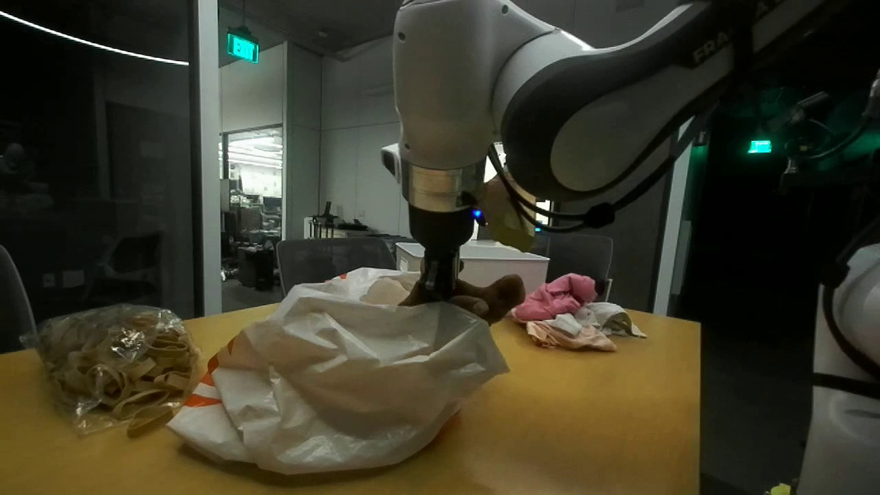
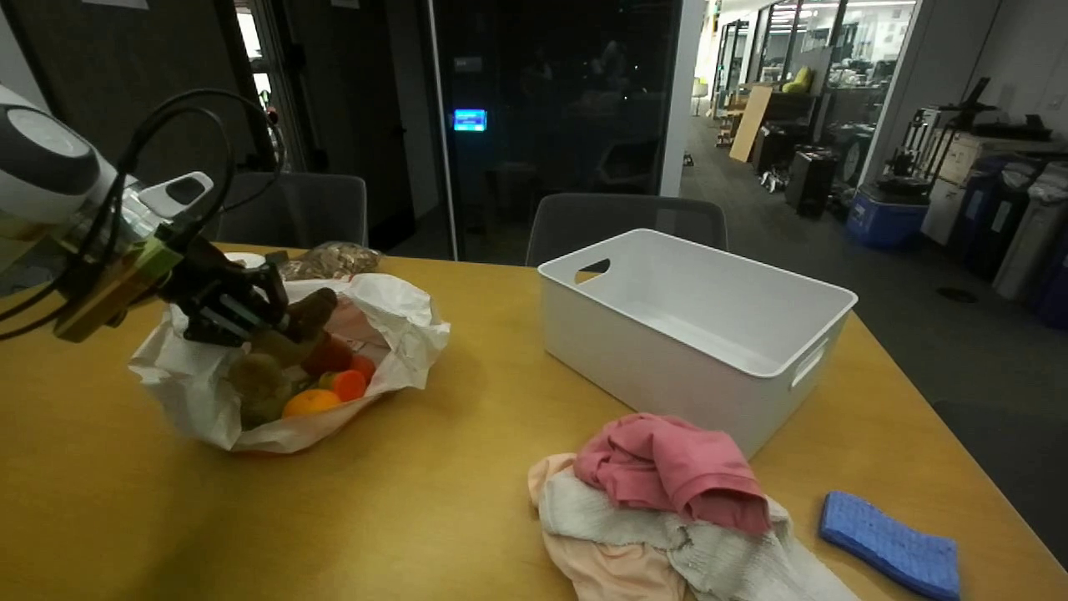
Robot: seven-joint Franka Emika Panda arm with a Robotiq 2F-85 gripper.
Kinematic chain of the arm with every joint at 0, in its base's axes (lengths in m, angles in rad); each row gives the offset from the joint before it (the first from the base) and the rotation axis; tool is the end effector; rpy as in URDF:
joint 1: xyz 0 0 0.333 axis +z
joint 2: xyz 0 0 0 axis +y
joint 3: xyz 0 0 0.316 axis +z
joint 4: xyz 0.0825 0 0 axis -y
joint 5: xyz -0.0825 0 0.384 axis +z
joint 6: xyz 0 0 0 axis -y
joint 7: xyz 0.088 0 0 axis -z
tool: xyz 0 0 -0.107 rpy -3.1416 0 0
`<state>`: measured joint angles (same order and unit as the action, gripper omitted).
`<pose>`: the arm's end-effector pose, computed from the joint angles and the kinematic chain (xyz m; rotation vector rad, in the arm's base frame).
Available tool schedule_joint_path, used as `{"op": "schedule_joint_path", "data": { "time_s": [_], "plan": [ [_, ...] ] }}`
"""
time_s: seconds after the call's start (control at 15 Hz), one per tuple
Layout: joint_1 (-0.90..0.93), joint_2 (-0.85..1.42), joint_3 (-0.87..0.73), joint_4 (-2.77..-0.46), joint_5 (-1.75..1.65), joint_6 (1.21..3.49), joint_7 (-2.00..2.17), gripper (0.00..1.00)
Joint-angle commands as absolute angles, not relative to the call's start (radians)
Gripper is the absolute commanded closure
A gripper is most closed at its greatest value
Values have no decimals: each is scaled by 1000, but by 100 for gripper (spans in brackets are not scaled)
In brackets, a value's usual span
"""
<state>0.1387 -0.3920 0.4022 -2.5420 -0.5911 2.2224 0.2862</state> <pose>0.3714 0.2021 0.4093 2.4423 0.7445 0.3399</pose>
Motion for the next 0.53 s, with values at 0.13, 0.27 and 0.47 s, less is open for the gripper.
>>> {"op": "schedule_joint_path", "data": {
  "time_s": [0.13, 0.27, 0.47],
  "plan": [
    [135, -183, 396, -2388, -711, 2239, 357, 88],
    [144, -114, 370, -2347, -729, 2240, 340, 88],
    [155, -30, 327, -2295, -726, 2248, 313, 88]
  ]
}}
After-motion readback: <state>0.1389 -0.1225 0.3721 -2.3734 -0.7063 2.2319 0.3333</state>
